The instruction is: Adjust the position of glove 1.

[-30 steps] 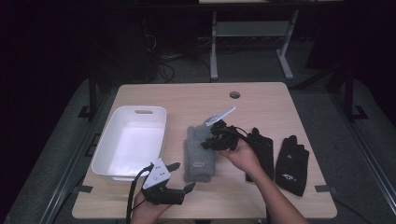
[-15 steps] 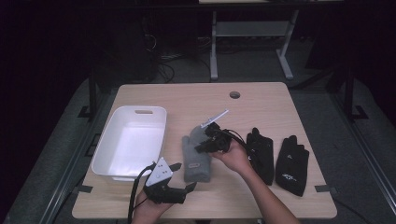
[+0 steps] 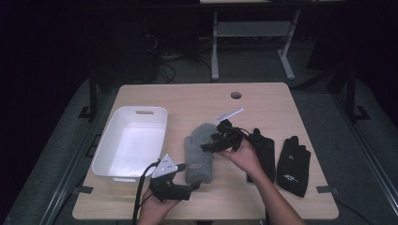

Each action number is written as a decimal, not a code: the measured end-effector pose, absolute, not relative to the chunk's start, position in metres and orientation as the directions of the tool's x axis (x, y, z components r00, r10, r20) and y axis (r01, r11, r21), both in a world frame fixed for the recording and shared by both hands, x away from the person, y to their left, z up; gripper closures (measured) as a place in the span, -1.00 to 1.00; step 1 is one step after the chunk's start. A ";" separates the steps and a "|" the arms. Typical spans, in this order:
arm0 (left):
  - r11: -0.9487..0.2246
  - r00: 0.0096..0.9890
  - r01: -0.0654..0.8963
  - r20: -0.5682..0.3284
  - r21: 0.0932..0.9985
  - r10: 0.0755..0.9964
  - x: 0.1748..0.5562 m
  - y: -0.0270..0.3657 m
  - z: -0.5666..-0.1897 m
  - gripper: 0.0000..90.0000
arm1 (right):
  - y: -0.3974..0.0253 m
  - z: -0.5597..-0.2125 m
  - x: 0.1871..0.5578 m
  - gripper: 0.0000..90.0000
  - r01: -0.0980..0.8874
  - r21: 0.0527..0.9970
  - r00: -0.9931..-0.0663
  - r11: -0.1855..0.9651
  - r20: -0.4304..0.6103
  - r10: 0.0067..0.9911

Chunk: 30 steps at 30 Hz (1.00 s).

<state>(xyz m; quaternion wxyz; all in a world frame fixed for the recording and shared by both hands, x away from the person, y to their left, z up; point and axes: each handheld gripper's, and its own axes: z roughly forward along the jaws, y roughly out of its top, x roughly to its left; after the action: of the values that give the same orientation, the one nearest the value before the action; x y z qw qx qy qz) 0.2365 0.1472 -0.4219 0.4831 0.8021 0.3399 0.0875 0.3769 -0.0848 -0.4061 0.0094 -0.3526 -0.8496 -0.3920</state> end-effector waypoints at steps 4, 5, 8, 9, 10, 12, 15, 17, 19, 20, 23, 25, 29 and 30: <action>-0.284 0.733 0.498 -0.222 0.819 0.643 0.240 0.145 -0.420 -0.59 | -0.097 -0.403 0.384 -0.43 0.641 0.655 -0.715 0.400 0.321 0.621; -0.283 0.730 0.501 -0.223 0.818 0.645 0.241 0.145 -0.420 -0.59 | -0.099 -0.403 0.387 -0.43 0.648 0.652 -0.707 0.394 0.322 0.630; -0.278 0.723 0.511 -0.231 0.813 0.651 0.244 0.143 -0.419 -0.59 | -0.103 -0.403 0.395 -0.45 0.667 0.643 -0.691 0.377 0.343 0.637; -0.278 0.723 0.511 -0.231 0.813 0.651 0.244 0.143 -0.419 -0.59 | -0.103 -0.404 0.401 -0.47 0.678 0.629 -0.683 0.381 0.345 0.644; -0.281 0.723 0.510 -0.228 0.813 0.652 0.245 0.143 -0.419 -0.59 | -0.103 -0.404 0.401 -0.47 0.678 0.629 -0.683 0.381 0.345 0.644; -0.277 0.721 0.515 -0.235 0.811 0.652 0.247 0.143 -0.419 -0.59 | -0.104 -0.411 0.413 -0.47 0.709 0.607 -0.656 0.360 0.379 0.653; -0.284 0.722 0.514 -0.229 0.810 0.653 0.247 0.142 -0.419 -0.59 | -0.104 -0.419 0.420 -0.48 0.733 0.578 -0.634 0.359 0.388 0.669; -0.292 0.727 0.512 -0.226 0.808 0.649 0.248 0.142 -0.418 -0.59 | -0.103 -0.428 0.428 -0.48 0.751 0.571 -0.617 0.333 0.426 0.661; -0.299 0.729 0.511 -0.222 0.806 0.647 0.249 0.142 -0.418 -0.59 | -0.100 -0.433 0.432 -0.48 0.760 0.562 -0.607 0.326 0.437 0.663; -0.301 0.730 0.511 -0.221 0.805 0.647 0.249 0.142 -0.418 -0.59 | -0.099 -0.435 0.434 -0.48 0.765 0.557 -0.603 0.322 0.446 0.662; -0.307 0.729 0.502 -0.205 0.808 0.653 0.248 0.143 -0.418 -0.59 | -0.093 -0.443 0.440 -0.48 0.782 0.540 -0.587 0.310 0.473 0.657; -0.310 0.734 0.490 -0.194 0.815 0.651 0.247 0.143 -0.417 -0.58 | -0.091 -0.447 0.442 -0.40 0.796 0.528 -0.572 0.296 0.497 0.652; -0.316 0.738 0.485 -0.188 0.815 0.648 0.246 0.142 -0.416 -0.57 | -0.088 -0.456 0.446 -0.12 0.821 0.499 -0.545 0.277 0.545 0.637; -0.316 0.738 0.485 -0.188 0.815 0.648 0.246 0.142 -0.416 -0.57 | -0.088 -0.456 0.446 -0.12 0.821 0.499 -0.545 0.277 0.545 0.637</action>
<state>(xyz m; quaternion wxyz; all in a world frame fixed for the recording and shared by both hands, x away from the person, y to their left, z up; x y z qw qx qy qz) 0.2458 0.1416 -0.4161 0.4676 0.8064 0.3513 0.0873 0.4457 -0.0884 -0.4561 0.1196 -0.4616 -0.7900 -0.3855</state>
